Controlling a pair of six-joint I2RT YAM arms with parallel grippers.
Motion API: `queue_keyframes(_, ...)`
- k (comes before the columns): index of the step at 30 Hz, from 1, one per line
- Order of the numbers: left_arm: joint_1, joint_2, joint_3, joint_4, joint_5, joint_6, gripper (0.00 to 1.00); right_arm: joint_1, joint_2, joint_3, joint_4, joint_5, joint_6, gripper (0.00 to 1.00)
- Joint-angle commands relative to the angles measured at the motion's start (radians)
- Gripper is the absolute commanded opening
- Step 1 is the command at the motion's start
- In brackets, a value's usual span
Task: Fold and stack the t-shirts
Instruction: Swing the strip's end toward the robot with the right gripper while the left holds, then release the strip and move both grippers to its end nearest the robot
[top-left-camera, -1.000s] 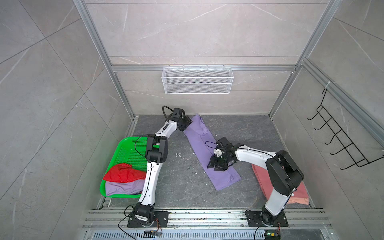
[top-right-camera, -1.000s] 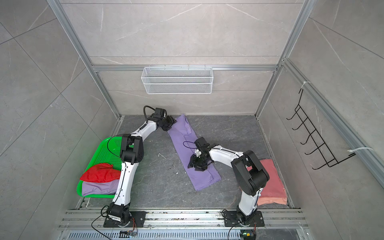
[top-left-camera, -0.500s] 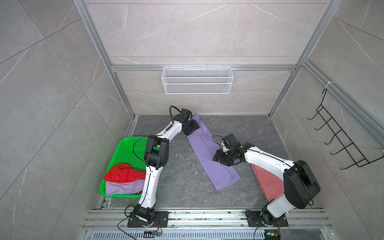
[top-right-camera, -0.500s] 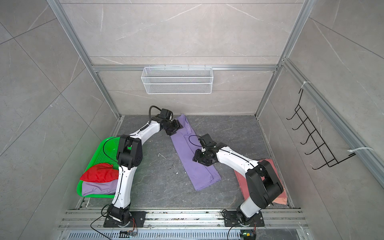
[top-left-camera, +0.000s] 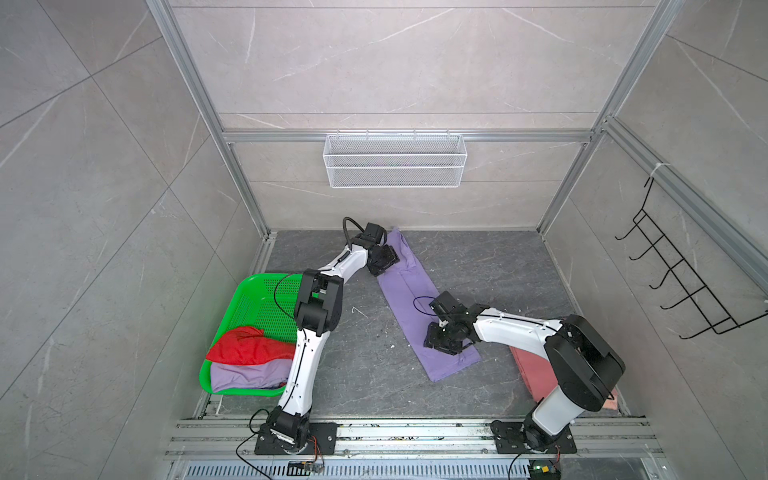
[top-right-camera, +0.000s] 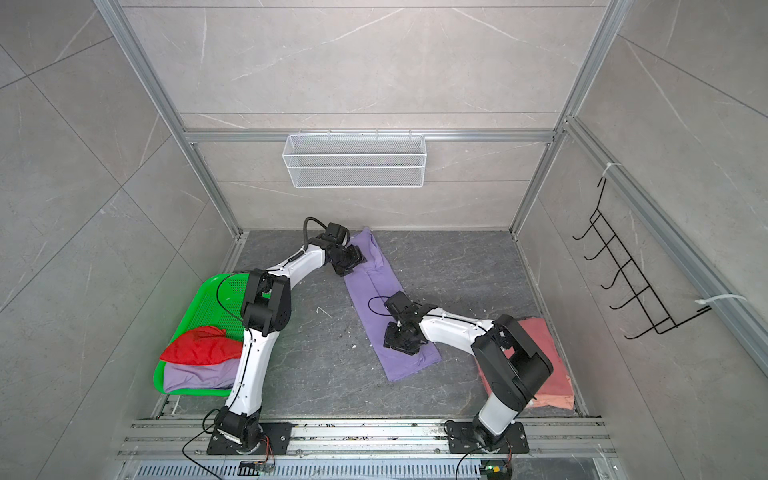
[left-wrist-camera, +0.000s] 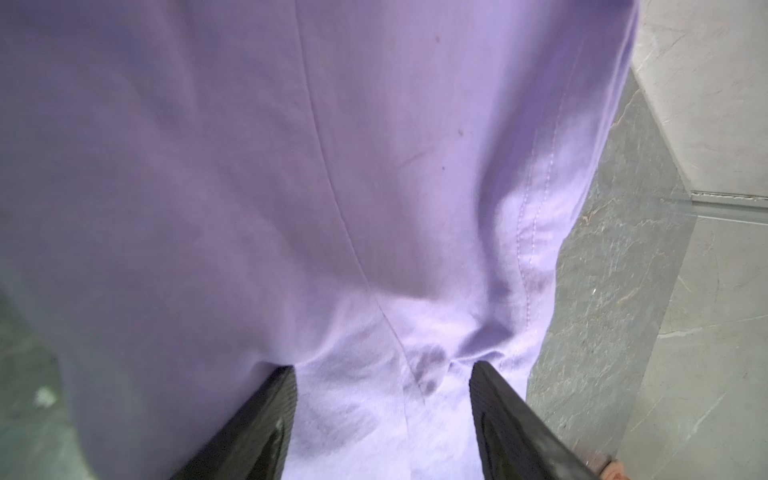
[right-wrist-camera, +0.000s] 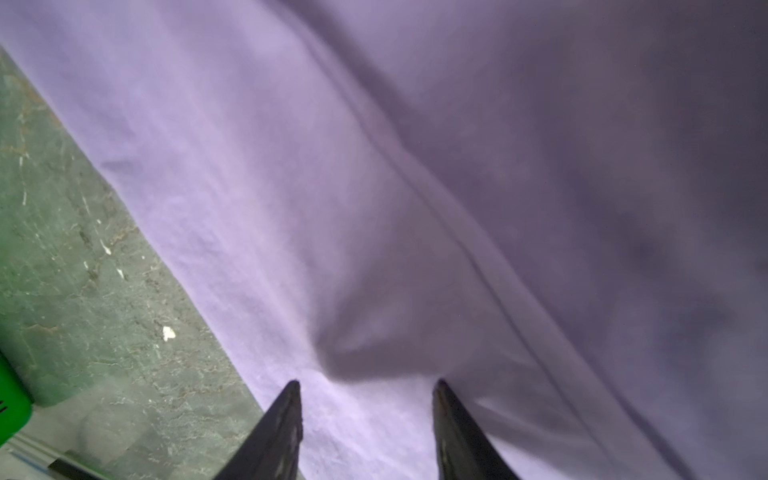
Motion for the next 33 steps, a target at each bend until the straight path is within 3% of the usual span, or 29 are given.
queue_keyframes(1,0.002,0.122,0.075,0.041,0.090,-0.004,0.69,0.078,0.057,-0.013,0.000,0.008,0.045,0.52)
queue_keyframes(4,-0.004,0.205,0.190,0.082,0.186,0.013,0.69,0.147,0.091,0.023,-0.004,0.011,0.051,0.52)
queue_keyframes(9,-0.010,0.253,0.270,0.073,0.213,0.023,0.69,0.199,0.138,0.058,-0.020,0.034,0.065,0.52)
queue_keyframes(15,0.001,0.146,0.165,0.090,0.195,0.076,0.69,0.201,0.067,0.065,-0.070,0.075,0.044,0.52)
queue_keyframes(20,0.006,-0.004,0.101,0.152,0.378,0.120,0.68,0.211,-0.104,0.115,-0.080,0.089,-0.009,0.57)
queue_keyframes(23,0.003,-0.155,-0.019,0.171,0.414,0.136,0.69,0.212,-0.219,0.133,-0.095,0.147,0.005,0.61)
queue_keyframes(27,0.001,-0.356,-0.238,0.160,0.429,0.162,0.72,0.211,-0.311,0.178,-0.244,0.316,0.041,0.70)
queue_keyframes(33,-0.007,-0.714,-0.681,0.251,0.344,0.176,0.81,0.207,-0.430,0.155,-0.400,0.558,0.141,0.85)
